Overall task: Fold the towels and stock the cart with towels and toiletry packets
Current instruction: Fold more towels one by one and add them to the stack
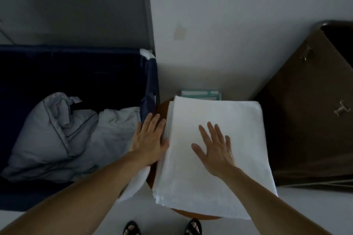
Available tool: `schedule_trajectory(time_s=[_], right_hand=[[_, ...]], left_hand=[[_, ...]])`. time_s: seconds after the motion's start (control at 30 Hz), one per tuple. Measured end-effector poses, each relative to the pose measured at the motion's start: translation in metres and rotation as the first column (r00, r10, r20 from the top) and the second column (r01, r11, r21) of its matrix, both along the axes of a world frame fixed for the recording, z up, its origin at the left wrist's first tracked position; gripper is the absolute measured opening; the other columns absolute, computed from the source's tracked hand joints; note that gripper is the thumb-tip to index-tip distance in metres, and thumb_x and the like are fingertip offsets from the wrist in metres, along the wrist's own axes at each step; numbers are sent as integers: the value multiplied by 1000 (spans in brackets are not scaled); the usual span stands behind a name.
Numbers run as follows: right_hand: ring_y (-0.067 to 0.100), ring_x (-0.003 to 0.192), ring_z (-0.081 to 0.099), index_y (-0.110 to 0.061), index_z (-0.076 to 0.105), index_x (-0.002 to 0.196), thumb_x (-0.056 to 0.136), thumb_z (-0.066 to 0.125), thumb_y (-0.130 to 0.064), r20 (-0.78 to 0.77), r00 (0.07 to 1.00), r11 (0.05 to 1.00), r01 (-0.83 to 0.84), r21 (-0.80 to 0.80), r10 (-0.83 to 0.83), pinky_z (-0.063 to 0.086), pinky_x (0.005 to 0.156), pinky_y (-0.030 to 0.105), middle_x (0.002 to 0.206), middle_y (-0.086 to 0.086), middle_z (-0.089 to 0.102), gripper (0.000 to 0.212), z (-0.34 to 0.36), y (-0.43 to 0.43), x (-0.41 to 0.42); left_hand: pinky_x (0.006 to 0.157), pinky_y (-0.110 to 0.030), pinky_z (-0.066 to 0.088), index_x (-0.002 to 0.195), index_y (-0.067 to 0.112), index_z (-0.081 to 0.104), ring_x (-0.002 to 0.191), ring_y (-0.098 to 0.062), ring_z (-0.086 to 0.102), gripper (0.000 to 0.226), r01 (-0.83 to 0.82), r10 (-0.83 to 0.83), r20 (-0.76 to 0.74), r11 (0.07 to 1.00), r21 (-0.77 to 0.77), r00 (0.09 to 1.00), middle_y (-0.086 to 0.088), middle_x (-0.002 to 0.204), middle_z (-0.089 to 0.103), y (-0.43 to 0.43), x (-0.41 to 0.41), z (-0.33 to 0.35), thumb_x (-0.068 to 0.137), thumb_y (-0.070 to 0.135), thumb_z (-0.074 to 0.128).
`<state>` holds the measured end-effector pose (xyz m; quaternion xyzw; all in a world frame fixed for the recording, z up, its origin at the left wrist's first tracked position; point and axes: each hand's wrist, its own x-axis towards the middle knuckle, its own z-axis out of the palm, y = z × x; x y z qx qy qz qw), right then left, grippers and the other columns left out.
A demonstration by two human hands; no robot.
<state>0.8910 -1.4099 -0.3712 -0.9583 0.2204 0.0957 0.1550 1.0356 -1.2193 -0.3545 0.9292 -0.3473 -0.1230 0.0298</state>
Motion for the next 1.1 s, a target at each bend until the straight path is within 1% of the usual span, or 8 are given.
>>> schedule_trajectory(time_s=[0.1, 0.27, 0.43, 0.57, 0.63, 0.83, 0.97, 1.1], right_hand=[[14, 147, -30, -42, -13, 154, 79, -12, -85, 63, 990, 992, -126, 16, 125, -8, 122, 51, 163, -10, -25, 87, 14, 35, 53], [11, 146, -31, -39, -9, 156, 87, 5, -79, 135, 953, 961, -276, 20, 270, -4, 121, 47, 165, -8, -20, 81, 21, 110, 153], [14, 150, -23, -35, -2, 158, 95, 27, -71, 62, 958, 953, -287, 101, 282, 1, 121, 48, 166, -7, -14, 79, -17, 184, 240], [19, 152, -15, -32, -2, 159, 92, 38, -71, -106, 958, 950, -244, 196, 267, 9, 122, 54, 166, -4, -12, 87, -75, 230, 295], [19, 152, -14, -33, -2, 158, 89, 44, -73, -142, 955, 944, -223, 242, 262, 10, 121, 54, 166, -4, -12, 92, -108, 245, 318], [20, 150, -20, -38, -12, 156, 83, 63, -66, -273, 923, 916, -161, 366, 271, 2, 120, 59, 165, -6, -19, 109, -228, 275, 393], [27, 148, -27, -43, -14, 154, 76, 76, -59, -363, 882, 917, -161, 366, 300, 6, 115, 69, 162, 0, -29, 120, -319, 285, 445], [33, 143, -37, -48, -11, 153, 70, 84, -54, -369, 867, 922, -220, 320, 335, 6, 110, 75, 153, 2, -46, 126, -391, 297, 483]], left_hand=[[123, -48, 5, 159, 21, 6, 153, -24, -4, 72, -111, 111, 3, 993, -26, 994, -3, 167, -1, 51, 49, -3, 99, 55, 28], [122, -48, 9, 159, 21, 7, 153, -24, -4, 73, -215, 215, 2, 975, 58, 977, -4, 167, -3, 154, 129, -30, 98, 57, 28], [122, -47, 13, 159, 22, 6, 153, -24, 1, 74, -262, 269, -67, 960, 95, 961, -2, 166, 2, 235, 223, -67, 98, 58, 30], [122, -48, 12, 158, 20, 10, 152, -25, 3, 72, -287, 296, -123, 954, 89, 947, -3, 166, 6, 279, 276, -105, 99, 56, 33], [121, -48, 12, 158, 19, 10, 152, -25, 3, 73, -267, 279, -136, 958, 102, 950, -4, 166, 7, 292, 295, -129, 99, 55, 33], [122, -44, 5, 159, 20, 3, 153, -21, -3, 76, -226, 244, -268, 969, 96, 932, -2, 166, 1, 299, 328, -227, 97, 60, 23], [120, -41, 8, 159, 21, 9, 153, -22, 0, 89, -243, 255, -300, 967, 77, 919, -3, 166, 7, 301, 329, -293, 82, 67, 9], [121, -46, 14, 157, 13, 19, 153, -28, 6, 82, -231, 221, -326, 973, 8, 919, -11, 164, 17, 299, 334, -337, 89, 59, 23]])
